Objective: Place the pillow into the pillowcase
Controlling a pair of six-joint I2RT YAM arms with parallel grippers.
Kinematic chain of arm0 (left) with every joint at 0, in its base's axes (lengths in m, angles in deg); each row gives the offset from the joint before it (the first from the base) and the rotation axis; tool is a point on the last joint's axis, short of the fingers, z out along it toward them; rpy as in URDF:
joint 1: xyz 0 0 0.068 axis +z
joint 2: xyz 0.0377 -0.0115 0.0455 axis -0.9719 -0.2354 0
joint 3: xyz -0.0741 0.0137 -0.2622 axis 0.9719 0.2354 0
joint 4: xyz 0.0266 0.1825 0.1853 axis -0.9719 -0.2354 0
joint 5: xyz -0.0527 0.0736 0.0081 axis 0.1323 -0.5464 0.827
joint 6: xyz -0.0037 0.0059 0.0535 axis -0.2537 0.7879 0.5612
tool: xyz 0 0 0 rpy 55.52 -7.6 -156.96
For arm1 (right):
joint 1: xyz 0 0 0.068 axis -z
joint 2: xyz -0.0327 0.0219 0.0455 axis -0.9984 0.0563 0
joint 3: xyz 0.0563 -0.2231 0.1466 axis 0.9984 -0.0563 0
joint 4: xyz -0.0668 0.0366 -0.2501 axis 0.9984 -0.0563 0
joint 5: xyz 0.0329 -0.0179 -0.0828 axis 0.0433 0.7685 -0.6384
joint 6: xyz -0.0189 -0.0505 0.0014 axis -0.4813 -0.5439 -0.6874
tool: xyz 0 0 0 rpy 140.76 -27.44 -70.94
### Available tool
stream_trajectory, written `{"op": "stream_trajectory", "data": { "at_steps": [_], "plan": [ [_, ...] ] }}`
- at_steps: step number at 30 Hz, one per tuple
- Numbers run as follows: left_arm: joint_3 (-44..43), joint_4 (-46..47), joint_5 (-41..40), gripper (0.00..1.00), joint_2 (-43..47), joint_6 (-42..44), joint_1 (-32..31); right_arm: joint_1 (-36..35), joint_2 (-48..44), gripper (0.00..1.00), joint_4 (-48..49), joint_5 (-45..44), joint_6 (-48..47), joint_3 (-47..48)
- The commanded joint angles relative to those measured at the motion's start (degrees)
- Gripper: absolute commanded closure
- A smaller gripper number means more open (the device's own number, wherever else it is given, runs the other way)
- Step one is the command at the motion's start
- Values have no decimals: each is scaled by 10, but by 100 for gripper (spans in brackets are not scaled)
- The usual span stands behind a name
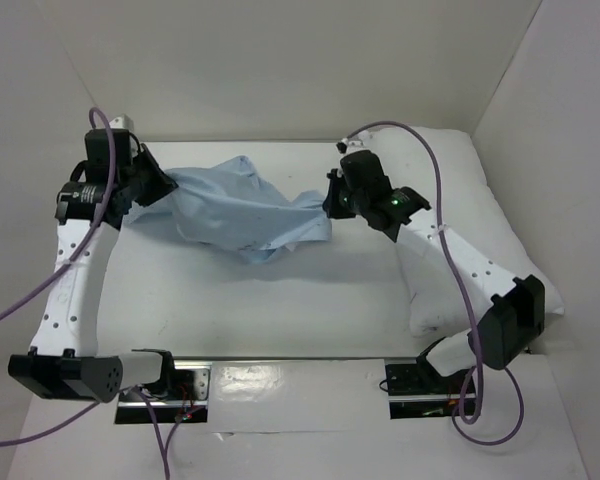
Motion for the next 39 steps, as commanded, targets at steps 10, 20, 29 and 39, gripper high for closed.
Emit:
{"op": "stream_trajectory", "data": {
  "at_steps": [10,20,29,39],
  "plan": [
    [-172,-51,-105,15,-305,72,-12,66,348,27,24,44,-79,331],
    [148,18,-99,46,-109,70,-192,42,143,18,107,48,-28,43],
    [256,72,-207,11,-202,5,-310,23,60,15,113,85,15,-91],
    [110,1,-395,22,-377,-63,-340,22,50,15,142,129,52,-146]
  ]
}}
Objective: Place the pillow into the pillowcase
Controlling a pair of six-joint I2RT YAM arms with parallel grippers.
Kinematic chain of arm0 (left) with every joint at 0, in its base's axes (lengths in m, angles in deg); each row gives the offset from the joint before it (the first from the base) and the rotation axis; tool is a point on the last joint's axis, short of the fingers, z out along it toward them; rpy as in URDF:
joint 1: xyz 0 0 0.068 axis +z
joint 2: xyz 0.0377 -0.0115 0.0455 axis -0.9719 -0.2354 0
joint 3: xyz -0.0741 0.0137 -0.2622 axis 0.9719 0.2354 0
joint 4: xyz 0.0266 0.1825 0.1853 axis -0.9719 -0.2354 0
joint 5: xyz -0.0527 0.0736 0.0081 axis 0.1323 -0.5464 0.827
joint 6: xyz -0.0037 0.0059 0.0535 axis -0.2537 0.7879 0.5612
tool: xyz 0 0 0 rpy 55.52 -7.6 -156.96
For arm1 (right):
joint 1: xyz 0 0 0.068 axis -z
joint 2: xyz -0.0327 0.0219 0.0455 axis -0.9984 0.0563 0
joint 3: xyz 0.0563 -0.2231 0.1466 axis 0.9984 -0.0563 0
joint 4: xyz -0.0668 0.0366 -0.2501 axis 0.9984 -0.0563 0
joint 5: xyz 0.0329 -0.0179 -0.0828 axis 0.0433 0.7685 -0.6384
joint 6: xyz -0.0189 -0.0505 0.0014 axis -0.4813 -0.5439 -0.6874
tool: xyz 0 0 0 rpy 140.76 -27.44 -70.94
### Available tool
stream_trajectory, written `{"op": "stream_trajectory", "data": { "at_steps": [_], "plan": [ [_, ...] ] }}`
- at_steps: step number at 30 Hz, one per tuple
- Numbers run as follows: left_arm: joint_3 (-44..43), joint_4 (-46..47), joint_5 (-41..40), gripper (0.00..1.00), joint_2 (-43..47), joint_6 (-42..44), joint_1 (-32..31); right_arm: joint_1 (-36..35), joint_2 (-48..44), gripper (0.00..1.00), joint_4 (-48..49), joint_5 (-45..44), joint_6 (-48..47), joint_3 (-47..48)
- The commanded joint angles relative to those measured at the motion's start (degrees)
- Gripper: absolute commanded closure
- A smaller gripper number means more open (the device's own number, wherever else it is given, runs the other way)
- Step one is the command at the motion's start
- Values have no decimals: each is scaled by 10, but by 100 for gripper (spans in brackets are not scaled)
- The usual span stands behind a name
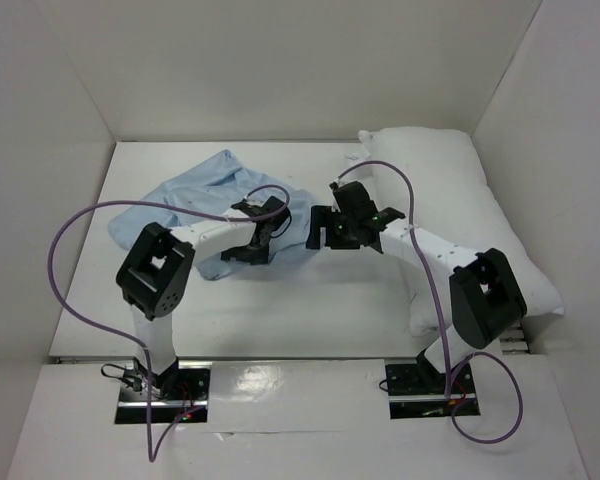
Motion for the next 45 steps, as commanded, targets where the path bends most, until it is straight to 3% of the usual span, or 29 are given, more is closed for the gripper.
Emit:
{"op": "stream_trajectory", "data": {
  "at_steps": [1,6,9,10,12,13,21,27,32,36,40,42,44,45],
  "plan": [
    [-48,-52,-100,23,-53,-41,-5,-3,-31,15,36,18,20,-8],
    [-61,-94,-121,33,-73,-76,-5,-3,-31,15,36,18,20,-8],
    [-68,-116,-128,52,-43,-94,-10,-3,-31,15,36,18,15,-8],
    [-77,-130,-128,67,-35,-94,-10,-3,-26,15,41,18,15,-8],
    [-96,-142,-128,83,-18,-94,-10,-10,-18,15,47,24,15,-8],
    [-103,-147,-128,100,-2,-88,-10,-10,-10,13,47,24,15,-13],
    [-170,-167,-74,100,86,-38,-4,-48,46,11,93,35,62,-19],
    [-235,-167,41,100,126,2,30,-68,73,9,148,35,113,-12],
    [-278,-162,103,100,139,28,62,-68,123,9,197,-20,185,-12],
    [-295,-162,135,100,139,39,79,-74,169,16,215,-48,223,16],
    [-315,-162,165,100,150,52,104,-91,202,38,196,-82,223,62],
    [-332,-167,183,100,150,58,119,-96,209,60,202,-105,228,62],
    [-352,-167,201,100,156,66,136,-96,200,100,207,-125,222,62],
    [-360,-167,201,100,156,73,141,-96,193,100,199,-130,216,62]
  ]
}}
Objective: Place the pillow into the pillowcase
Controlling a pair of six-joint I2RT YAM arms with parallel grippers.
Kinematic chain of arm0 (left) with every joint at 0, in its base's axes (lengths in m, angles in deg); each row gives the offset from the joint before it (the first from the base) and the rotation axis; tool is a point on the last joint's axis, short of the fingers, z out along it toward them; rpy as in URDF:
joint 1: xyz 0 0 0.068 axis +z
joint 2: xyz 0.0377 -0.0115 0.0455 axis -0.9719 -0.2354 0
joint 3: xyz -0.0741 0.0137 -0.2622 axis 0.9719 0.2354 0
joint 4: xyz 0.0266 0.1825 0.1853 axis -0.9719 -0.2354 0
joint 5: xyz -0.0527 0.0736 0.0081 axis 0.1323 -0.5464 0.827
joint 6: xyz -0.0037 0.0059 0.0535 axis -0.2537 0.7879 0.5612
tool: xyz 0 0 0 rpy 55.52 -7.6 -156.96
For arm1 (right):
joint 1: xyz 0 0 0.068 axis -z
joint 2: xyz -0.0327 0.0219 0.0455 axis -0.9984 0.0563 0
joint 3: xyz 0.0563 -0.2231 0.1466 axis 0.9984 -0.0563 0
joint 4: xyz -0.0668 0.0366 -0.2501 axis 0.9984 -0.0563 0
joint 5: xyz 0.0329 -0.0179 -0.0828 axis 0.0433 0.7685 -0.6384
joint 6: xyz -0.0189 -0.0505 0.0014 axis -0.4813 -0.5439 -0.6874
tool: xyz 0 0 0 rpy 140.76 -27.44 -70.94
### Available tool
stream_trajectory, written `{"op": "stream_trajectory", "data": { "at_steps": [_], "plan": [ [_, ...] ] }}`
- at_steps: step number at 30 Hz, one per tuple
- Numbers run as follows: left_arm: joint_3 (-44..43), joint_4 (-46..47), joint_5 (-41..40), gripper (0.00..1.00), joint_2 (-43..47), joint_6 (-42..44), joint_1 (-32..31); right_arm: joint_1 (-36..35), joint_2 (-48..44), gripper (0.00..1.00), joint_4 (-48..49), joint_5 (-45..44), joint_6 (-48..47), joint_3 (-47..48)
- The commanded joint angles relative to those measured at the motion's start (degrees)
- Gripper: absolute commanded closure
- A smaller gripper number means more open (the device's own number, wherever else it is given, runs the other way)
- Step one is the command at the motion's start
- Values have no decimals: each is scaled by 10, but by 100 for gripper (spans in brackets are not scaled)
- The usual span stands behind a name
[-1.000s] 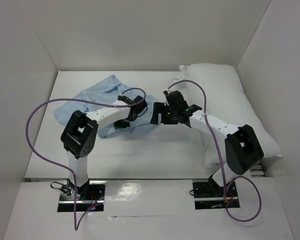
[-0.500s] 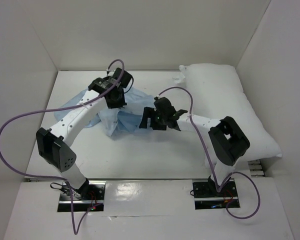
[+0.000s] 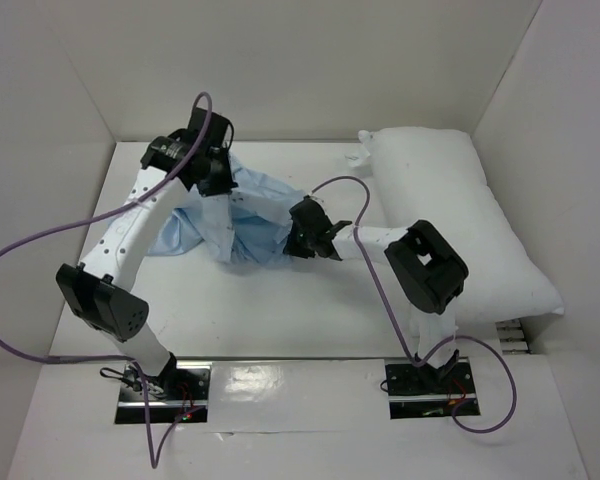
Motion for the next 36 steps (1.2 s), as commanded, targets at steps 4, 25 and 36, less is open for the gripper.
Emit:
{"op": "stream_trajectory", "data": {
  "at_steps": [4,25,36],
  "plan": [
    [-83,-19,39,100,35,49,54,-1,-86,100,-13,-56,-46,17],
    [181,52,136,91,78,86,-17,-22,-342,25,-289,-128,-51,-123],
    [362,187,-1,7,91,43,-213,-22,-373,20,-294,-171,-69,-75]
  ]
}}
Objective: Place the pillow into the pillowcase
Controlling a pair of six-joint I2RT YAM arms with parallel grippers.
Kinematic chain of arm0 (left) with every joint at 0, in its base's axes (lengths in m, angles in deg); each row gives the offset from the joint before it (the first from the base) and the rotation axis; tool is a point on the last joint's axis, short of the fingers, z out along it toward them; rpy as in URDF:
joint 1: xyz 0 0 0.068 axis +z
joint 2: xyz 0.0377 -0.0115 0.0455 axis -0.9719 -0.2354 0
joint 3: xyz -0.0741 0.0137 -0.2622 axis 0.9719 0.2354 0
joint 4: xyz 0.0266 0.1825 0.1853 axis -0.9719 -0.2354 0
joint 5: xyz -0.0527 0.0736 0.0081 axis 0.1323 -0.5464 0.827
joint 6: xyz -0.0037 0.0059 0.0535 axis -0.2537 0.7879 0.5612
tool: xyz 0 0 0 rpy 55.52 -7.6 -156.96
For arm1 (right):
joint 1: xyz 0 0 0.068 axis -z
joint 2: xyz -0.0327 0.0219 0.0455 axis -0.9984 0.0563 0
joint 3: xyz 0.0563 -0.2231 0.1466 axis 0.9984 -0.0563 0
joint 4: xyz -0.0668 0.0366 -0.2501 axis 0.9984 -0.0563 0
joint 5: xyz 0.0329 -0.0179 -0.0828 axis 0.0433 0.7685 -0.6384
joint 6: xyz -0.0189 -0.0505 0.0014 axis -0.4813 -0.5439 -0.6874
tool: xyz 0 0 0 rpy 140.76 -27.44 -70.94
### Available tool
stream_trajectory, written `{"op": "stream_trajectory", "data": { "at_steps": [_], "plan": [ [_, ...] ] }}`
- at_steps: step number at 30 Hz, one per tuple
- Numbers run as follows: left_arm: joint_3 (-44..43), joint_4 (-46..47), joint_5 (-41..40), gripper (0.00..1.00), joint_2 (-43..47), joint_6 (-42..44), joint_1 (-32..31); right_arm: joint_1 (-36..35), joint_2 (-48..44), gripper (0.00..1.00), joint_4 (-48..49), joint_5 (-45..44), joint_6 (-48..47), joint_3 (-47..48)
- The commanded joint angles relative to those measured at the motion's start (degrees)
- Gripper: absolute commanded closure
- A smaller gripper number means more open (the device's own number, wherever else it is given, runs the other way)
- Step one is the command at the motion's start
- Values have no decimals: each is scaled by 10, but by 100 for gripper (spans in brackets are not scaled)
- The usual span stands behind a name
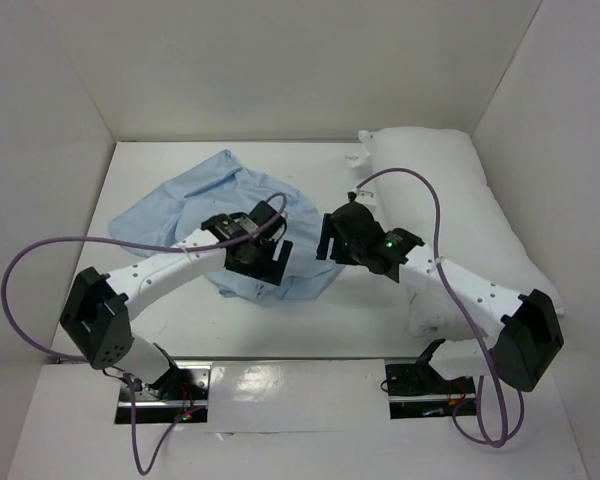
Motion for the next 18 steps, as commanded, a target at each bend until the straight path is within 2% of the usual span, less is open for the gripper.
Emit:
{"op": "stream_trajectory", "data": {
  "at_steps": [1,4,8,15,17,18],
  "plan": [
    [6,49,-90,7,-6,-20,-61,-4,-15,19,-8,-24,7,1],
    [6,62,-132,6,-58,-32,-82,-4,-21,19,-8,-18,19,-12],
    [6,62,-188,10,-105,-51,-87,-4,-43,18,-13,-18,38,-28],
    [-31,75,-224,24,-166,-19,-87,-4,-59,16,-13,-13,51,-52],
    [-63,41,-257,45,-181,-29,-81,-4,-59,16,-13,-13,51,-52],
    [-75,26,-269,59,-186,-41,-81,-4,-59,16,-8,-13,51,-52]
  ]
}}
